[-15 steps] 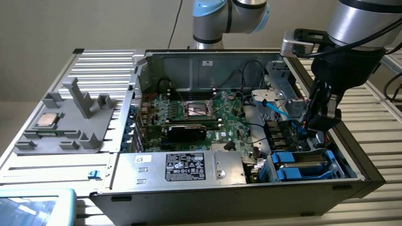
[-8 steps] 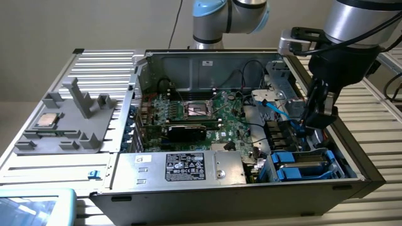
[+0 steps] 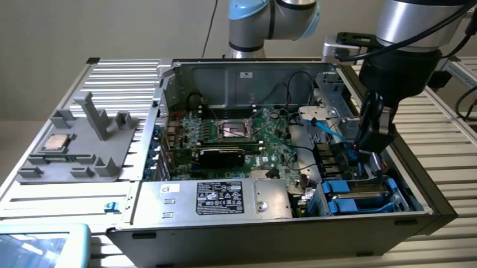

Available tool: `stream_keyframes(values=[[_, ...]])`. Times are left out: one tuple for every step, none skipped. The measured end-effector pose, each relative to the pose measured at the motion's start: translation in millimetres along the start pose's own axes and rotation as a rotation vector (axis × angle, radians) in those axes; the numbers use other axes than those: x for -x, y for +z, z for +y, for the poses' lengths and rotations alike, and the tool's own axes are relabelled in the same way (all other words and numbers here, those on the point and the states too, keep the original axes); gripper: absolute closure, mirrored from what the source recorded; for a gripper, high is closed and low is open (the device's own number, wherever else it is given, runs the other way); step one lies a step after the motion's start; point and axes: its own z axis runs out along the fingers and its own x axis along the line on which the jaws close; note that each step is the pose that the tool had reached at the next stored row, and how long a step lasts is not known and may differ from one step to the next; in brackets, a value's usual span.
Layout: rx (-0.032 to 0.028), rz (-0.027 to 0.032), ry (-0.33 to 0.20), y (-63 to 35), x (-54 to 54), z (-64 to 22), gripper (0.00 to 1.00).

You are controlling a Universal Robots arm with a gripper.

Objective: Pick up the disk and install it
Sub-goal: 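Insert the first disk wire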

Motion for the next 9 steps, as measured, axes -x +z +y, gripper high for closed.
stream_keyframes(values=[[-0.0033,0.0067,0.000,-0.1,-0.9,1.7,0.65],[-0.0070,0.0141,-0.001,-0.2,-1.7,3.4,0.65],[-0.0108,0.0208,-0.001,-0.2,-2.2,4.6,0.65],[-0.0137,0.0252,-0.001,-0.2,-2.3,4.8,0.65],[-0.0155,0.0283,-0.001,0.0,-2.3,4.8,0.65],[-0.0177,0.0326,-0.001,0.1,-2.3,4.8,0.65],[-0.0197,0.0370,-0.001,0.3,-2.2,4.8,0.65],[-0.0213,0.0404,-0.001,0.5,-2.3,4.9,0.65],[-0.0228,0.0435,-0.001,0.8,-2.2,4.9,0.65]])
